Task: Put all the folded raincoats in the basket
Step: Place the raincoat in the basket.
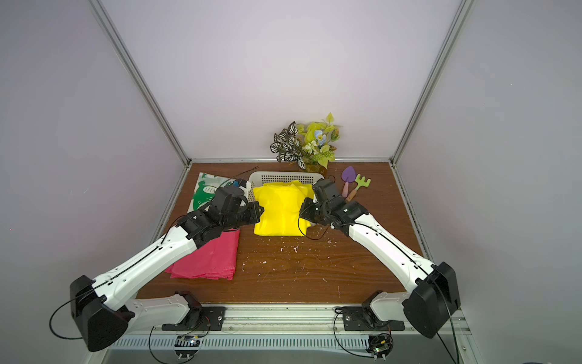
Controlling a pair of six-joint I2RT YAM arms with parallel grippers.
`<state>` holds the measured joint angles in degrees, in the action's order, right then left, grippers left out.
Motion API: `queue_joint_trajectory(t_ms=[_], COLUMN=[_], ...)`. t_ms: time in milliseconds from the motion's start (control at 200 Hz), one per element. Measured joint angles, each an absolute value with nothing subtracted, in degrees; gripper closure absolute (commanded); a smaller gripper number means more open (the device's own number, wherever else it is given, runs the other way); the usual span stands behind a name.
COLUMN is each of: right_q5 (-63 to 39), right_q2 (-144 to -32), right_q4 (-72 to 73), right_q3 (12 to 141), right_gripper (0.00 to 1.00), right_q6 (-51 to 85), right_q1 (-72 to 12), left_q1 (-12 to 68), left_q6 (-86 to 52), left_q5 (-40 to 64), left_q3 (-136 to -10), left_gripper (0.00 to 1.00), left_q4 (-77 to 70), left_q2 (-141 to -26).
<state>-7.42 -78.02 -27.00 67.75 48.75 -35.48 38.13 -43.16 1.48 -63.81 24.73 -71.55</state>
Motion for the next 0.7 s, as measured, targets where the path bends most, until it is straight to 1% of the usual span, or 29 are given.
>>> queue_joint_trajectory(t_ms=[160, 360, 701], right_q5=[-9.98, -13.23, -18.11], right_q2=[-83.13, -88.05, -96.97], right_q4=[-26.00, -26.00, -25.26], right_q3=[69.82, 73.14, 79.22], right_gripper=[1.00, 1.00, 1.00], right_q6=[46.89, 44.31, 40.42], right_q1=[-33.23, -30.02, -25.10], left_q1=[37.23, 33.54, 30.28], left_q6=[-41.69, -41.25, -37.91], left_q5=[1.74, 4.51, 6.44], left_q3=[-66.35, -68.88, -79.11], left_gripper=[1.00, 1.00, 1.00], left_q4=[24.97, 24.80, 24.64], left_q2=[-76.93, -84.23, -95.46])
